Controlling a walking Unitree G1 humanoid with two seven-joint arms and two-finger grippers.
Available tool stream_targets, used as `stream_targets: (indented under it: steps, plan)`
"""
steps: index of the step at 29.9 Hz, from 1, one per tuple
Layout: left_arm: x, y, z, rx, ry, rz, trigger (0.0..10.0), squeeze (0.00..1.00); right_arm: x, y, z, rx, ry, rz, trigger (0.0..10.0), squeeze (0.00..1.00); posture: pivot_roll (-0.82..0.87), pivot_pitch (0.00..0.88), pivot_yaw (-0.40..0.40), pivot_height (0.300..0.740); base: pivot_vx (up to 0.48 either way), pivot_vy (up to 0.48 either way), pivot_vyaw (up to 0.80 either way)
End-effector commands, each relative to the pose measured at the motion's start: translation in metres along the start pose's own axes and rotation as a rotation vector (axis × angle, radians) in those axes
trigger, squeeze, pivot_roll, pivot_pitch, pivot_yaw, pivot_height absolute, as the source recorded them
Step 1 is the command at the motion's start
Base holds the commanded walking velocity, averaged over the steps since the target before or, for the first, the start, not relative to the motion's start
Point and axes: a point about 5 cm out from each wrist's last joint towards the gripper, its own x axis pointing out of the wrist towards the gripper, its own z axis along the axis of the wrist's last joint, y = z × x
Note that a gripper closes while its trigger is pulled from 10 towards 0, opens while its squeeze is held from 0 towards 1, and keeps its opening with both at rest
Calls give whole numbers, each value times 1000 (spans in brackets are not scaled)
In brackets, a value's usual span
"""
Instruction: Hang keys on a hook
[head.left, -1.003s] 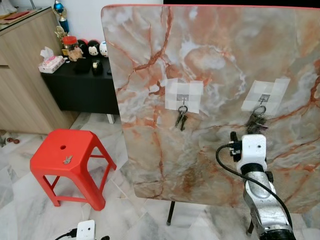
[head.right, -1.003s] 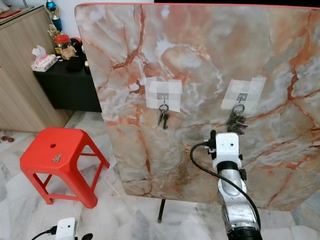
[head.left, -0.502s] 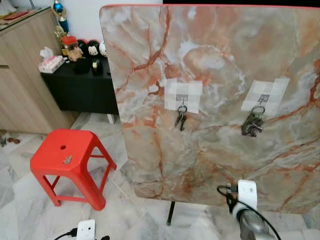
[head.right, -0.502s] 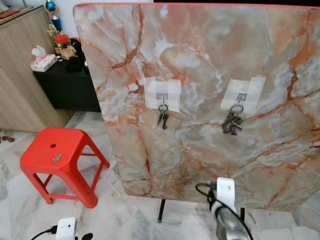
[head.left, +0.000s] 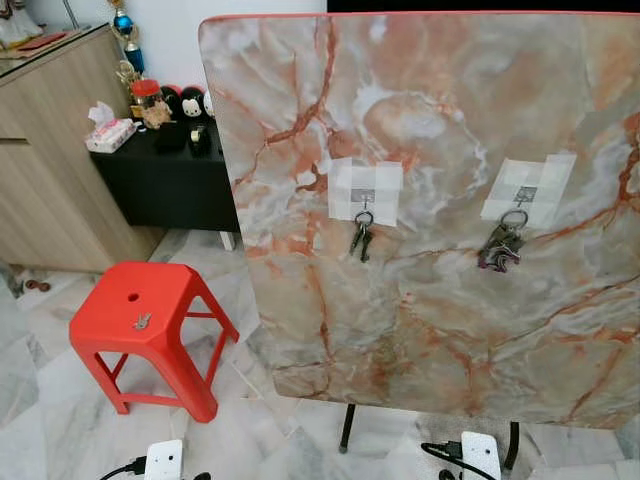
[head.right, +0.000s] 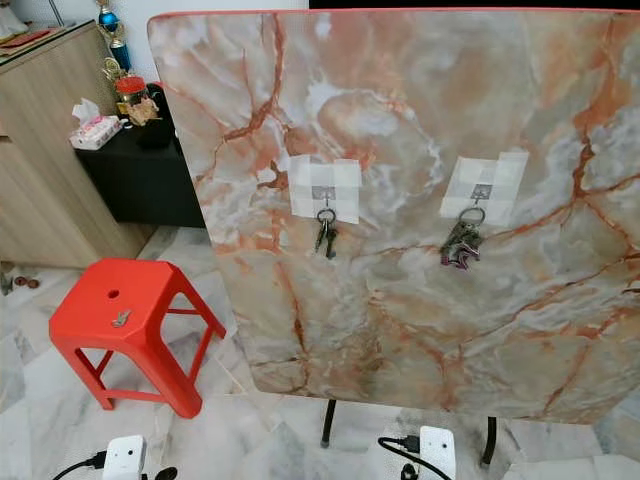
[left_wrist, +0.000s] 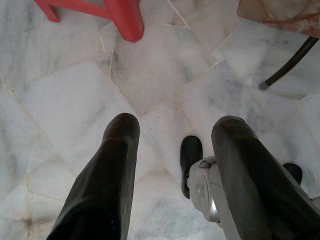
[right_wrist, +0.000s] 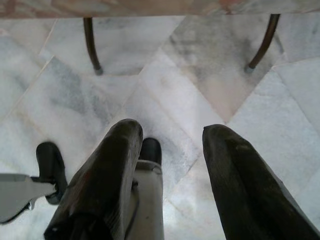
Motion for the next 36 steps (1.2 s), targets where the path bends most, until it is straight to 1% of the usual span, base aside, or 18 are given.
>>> stream_targets:
  steps: [1, 3, 6, 7, 9, 11, 13, 16, 19, 21, 24, 27, 29, 33, 36]
  plan:
    - [-3, 3, -10, 15, 40, -2, 10000, 0, -1, -1, -9, -16, 34, 14, 10000, 0, 64, 0, 30, 740, 0, 0, 0]
    - [-3, 3, -12, 16, 46, -3, 10000, 0, -1, -5, -10, -12, 33, 6, 10000, 0, 62, 0, 23, 740, 0, 0, 0]
    - [-3, 3, -13, 17, 46, -2, 10000, 0, -2, -14, -10, 38, 31, -2, 10000, 0, 57, 0, 14, 740, 0, 0, 0]
    - [-4, 2, -13, 24, 47, -4, 10000, 0, -2, -21, -7, 51, 21, -19, 10000, 0, 45, 0, 5, 740, 0, 0, 0]
    - [-4, 1, -14, 24, 50, -6, 10000, 0, -3, -29, -5, 86, 13, -43, 10000, 0, 37, 0, 3, 740, 0, 0, 0]
    - [-4, 0, -15, 24, 56, -10, 10000, 0, -3, -34, -4, 88, 8, -43, 10000, 0, 47, 0, 6, 740, 0, 291, 0]
    - [-4, -2, -16, 10, 58, -7, 10000, 0, -3, -36, -3, 60, 4, -37, 10000, 0, 67, 0, 29, 740, 0, 309, 0]
    - [-3, -3, -16, 23, 66, -19, 10000, 0, -4, -36, -7, 63, 14, -46, 10000, 0, 62, 0, 46, 740, 0, 310, 0]
    - [-3, -4, -14, 34, 71, -20, 10000, 0, -4, -28, -12, 71, 28, -30, 10000, 0, 66, 0, 51, 740, 0, 324, 0]
    - [-2, -6, -13, 29, 63, -23, 10000, 0, -3, -20, -14, 61, 34, 12, 10000, 0, 70, 0, 50, 740, 0, 368, 0]
    - [-2, -8, -12, 24, 61, -27, 10000, 0, -3, -21, -13, 34, 36, 9, 10000, 0, 72, 0, 47, 740, 0, 480, 0]
    - [-2, -10, -13, 33, 63, -28, 10000, 0, -3, -22, -14, 54, 45, -8, 10000, 0, 72, 0, 35, 740, 0, 480, 0]
    - [-2, -10, -13, 31, 62, -30, 10000, 0, -3, -22, -14, 50, 44, -7, 10000, 0, 75, 0, 29, 740, 0, 480, 0]
    - [-2, -11, -13, 10, 61, -25, 10000, 0, -2, -18, -11, 54, 36, -6, 10000, 0, 79, 0, 23, 740, 0, 480, 0]
    - [-2, -10, -14, 10, 63, -25, 10000, 0, -2, -15, -10, 33, 35, 4, 10000, 0, 82, 0, 24, 740, 0, 480, 0]
